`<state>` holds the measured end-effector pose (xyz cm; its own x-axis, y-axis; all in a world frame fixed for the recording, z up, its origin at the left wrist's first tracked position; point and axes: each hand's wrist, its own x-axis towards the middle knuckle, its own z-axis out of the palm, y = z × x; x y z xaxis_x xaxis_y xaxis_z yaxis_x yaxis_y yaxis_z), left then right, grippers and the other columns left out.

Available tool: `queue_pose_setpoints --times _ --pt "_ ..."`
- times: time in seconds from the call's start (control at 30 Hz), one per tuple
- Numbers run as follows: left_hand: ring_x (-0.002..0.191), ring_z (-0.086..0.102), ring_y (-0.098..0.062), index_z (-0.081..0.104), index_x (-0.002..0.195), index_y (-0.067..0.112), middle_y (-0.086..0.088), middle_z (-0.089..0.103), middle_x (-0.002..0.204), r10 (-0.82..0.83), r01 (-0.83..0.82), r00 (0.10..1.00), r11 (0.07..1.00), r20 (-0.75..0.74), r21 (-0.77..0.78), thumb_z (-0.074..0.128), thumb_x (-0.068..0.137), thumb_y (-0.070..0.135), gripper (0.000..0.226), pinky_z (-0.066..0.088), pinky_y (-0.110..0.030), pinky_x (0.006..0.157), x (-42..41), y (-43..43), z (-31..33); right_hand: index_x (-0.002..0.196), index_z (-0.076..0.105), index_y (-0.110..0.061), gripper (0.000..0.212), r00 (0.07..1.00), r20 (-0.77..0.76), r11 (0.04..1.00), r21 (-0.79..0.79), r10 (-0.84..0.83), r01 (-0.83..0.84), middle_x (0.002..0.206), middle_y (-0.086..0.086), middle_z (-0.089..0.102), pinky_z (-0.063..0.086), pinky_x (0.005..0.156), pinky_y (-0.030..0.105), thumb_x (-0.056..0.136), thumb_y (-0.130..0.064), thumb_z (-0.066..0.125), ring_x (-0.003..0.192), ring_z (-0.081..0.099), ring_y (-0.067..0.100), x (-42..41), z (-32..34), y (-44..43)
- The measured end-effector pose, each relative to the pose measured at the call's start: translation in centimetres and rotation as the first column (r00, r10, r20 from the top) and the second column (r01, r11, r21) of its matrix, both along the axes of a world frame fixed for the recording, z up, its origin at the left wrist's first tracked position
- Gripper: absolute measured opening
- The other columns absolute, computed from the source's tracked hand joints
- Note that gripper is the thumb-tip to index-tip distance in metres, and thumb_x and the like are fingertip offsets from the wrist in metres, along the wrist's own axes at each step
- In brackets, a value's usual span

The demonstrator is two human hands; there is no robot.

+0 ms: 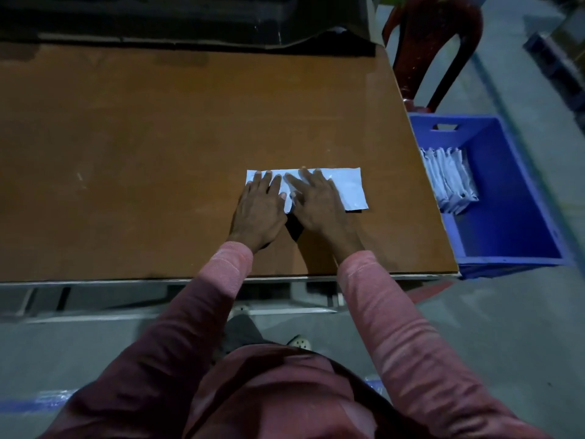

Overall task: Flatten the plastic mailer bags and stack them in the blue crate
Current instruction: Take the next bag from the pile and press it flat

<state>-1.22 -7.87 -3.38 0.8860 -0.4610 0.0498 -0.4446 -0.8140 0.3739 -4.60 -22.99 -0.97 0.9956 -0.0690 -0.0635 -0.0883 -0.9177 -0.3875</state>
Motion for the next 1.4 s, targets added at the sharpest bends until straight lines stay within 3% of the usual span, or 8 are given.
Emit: queue_pose_setpoints --times 0.13,0.5,0.7,0.83,0.97,1.17,1.3,1.4 --pt "0.160 0.010 -0.033 0.029 0.162 0.015 -0.007 0.023 0.171 -0.095 0.093 0.995 0.994 0.036 0.055 0.032 0.112 0.031 0.053 0.009 -0.054 0.128 -0.7 -2.0 0.7 0.154 0.045 -0.016 0.059 0.983 0.126 0.986 -0.080 -0.136 0.147 0.161 0.015 0.036 0.022 0.122 0.049 0.096 -0.021 0.054 0.150 0.030 0.035 -0.9 0.6 -3.2" --pt "0.160 0.000 -0.035 0.013 0.166 0.027 -0.002 0.010 0.174 -0.089 0.089 0.996 0.981 -0.006 0.172 0.000 0.099 0.046 0.071 0.001 -0.068 0.123 -1.1 -3.7 -0.9 0.152 0.048 -0.014 0.047 0.965 0.147 0.975 -0.005 -0.217 0.220 0.161 0.013 0.040 0.030 0.121 0.048 0.107 -0.029 0.044 0.150 0.033 0.036 -2.0 -2.4 -5.1" --pt "0.160 -0.002 -0.035 0.011 0.166 0.026 -0.004 0.008 0.174 -0.067 0.069 0.998 0.982 -0.018 0.178 0.018 0.108 0.041 0.060 0.003 -0.068 0.124 -1.3 -3.7 -0.4 0.160 0.031 -0.015 0.053 0.992 0.023 0.988 -0.086 -0.125 0.126 0.168 0.012 0.023 0.021 0.125 0.042 0.110 -0.030 0.039 0.156 0.019 0.032 -2.1 -0.4 -5.8" --pt "0.160 0.002 -0.035 0.017 0.166 0.022 -0.005 0.012 0.174 -0.065 0.063 0.998 0.987 0.012 0.150 0.033 0.110 0.033 0.059 0.008 -0.062 0.126 -4.0 -3.3 0.3 0.149 0.048 -0.004 0.052 0.985 0.137 0.990 -0.076 -0.107 0.118 0.158 0.018 0.042 0.034 0.118 0.043 0.099 -0.014 0.055 0.147 0.037 0.037 -5.0 0.0 -4.9" --pt "0.161 -0.001 -0.033 0.021 0.165 0.027 0.001 0.008 0.174 -0.111 0.106 0.994 0.978 0.020 0.179 0.025 0.107 0.038 0.059 0.011 -0.069 0.122 -6.1 -3.0 -0.8 0.133 0.063 0.002 0.045 0.951 0.262 0.986 0.009 -0.165 0.168 0.143 0.022 0.058 0.041 0.112 0.044 0.092 -0.011 0.050 0.137 0.050 0.041 -7.2 -1.8 -3.5" --pt "0.160 -0.009 -0.031 0.017 0.165 0.028 0.004 0.001 0.175 -0.128 0.125 0.992 0.978 0.007 0.169 0.024 0.108 0.040 0.059 0.004 -0.071 0.122 -6.1 -3.0 -1.2 0.139 0.059 0.000 0.048 0.957 0.238 0.985 -0.007 -0.168 0.174 0.150 0.020 0.052 0.033 0.117 0.041 0.098 -0.015 0.041 0.146 0.039 0.040 -7.4 -2.0 -3.4" --pt "0.160 -0.005 -0.034 0.022 0.165 0.025 0.000 0.005 0.175 -0.126 0.128 0.992 0.987 -0.024 0.096 0.033 0.111 0.040 0.057 0.010 -0.066 0.125 -6.0 -1.7 -0.2 0.146 0.052 -0.001 0.048 0.981 0.117 0.984 -0.066 -0.154 0.163 0.156 0.018 0.045 0.029 0.120 0.042 0.100 -0.014 0.047 0.150 0.032 0.037 -6.5 -1.1 -3.4" --pt "0.160 -0.008 -0.033 0.019 0.166 0.026 -0.004 0.004 0.175 -0.082 0.083 0.996 0.995 -0.019 0.056 0.028 0.112 0.043 0.057 0.011 -0.055 0.129 -7.0 1.2 -0.3 0.138 0.059 0.003 0.045 0.971 0.156 0.980 -0.049 -0.183 0.192 0.149 0.022 0.052 0.042 0.114 0.050 0.094 -0.006 0.055 0.143 0.041 0.044 -6.3 -1.3 -3.0"
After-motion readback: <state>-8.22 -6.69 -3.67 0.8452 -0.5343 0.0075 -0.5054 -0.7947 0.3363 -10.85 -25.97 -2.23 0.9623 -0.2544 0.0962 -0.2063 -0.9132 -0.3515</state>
